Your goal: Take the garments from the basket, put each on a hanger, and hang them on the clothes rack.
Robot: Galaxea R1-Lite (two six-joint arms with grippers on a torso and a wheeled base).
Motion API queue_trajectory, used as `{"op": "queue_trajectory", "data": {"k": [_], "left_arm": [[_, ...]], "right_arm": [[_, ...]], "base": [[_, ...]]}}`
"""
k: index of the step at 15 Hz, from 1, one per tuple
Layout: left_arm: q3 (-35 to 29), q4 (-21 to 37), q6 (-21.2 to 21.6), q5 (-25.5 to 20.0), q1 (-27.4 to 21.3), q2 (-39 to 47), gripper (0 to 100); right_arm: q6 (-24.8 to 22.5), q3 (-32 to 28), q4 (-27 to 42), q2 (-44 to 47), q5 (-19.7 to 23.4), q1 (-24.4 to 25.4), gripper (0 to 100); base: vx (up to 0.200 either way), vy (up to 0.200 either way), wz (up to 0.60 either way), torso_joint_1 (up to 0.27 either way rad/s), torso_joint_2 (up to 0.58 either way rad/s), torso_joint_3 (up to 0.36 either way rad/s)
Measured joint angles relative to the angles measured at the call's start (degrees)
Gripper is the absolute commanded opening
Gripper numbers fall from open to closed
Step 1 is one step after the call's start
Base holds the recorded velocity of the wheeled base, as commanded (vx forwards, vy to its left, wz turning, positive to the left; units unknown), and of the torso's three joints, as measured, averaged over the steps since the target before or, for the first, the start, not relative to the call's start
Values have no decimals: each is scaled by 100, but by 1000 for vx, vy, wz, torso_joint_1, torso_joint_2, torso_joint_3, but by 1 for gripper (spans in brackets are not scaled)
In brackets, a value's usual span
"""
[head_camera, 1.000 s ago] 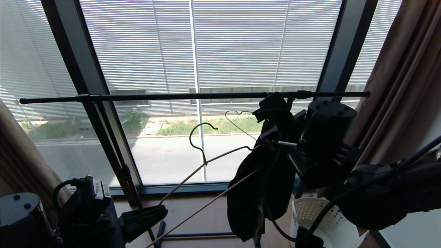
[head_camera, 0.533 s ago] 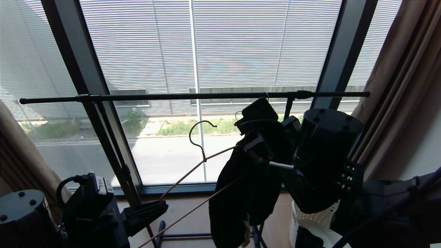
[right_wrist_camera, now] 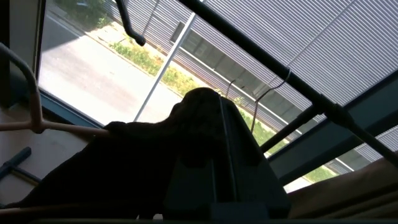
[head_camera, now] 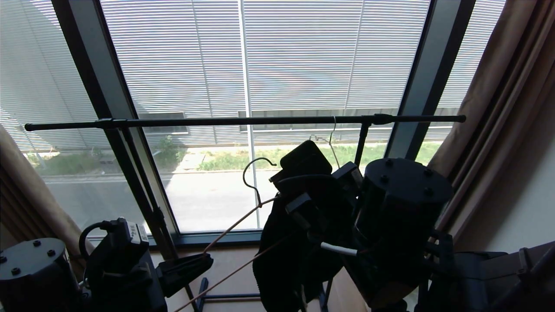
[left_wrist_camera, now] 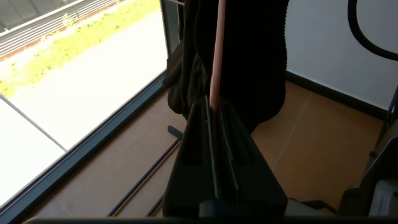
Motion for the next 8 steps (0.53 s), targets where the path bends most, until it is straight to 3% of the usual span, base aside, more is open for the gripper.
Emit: {"op": "queue_trajectory", "data": {"k": [5,6,8], "left_arm": [[0,-5,0,1,13,65,0],[0,-7,0,1,16,69,0],[0,-7,0,4,16,76,0]], "right_arm": [[173,-32,12,171,-104,205,0],[193,-32,9,182,-112,210,100],[208,-11,6,193,-140,213,100]], "base": [[0,0,0,0,0,0],[0,0,0,0,0,0],[0,0,0,0,0,0]]}}
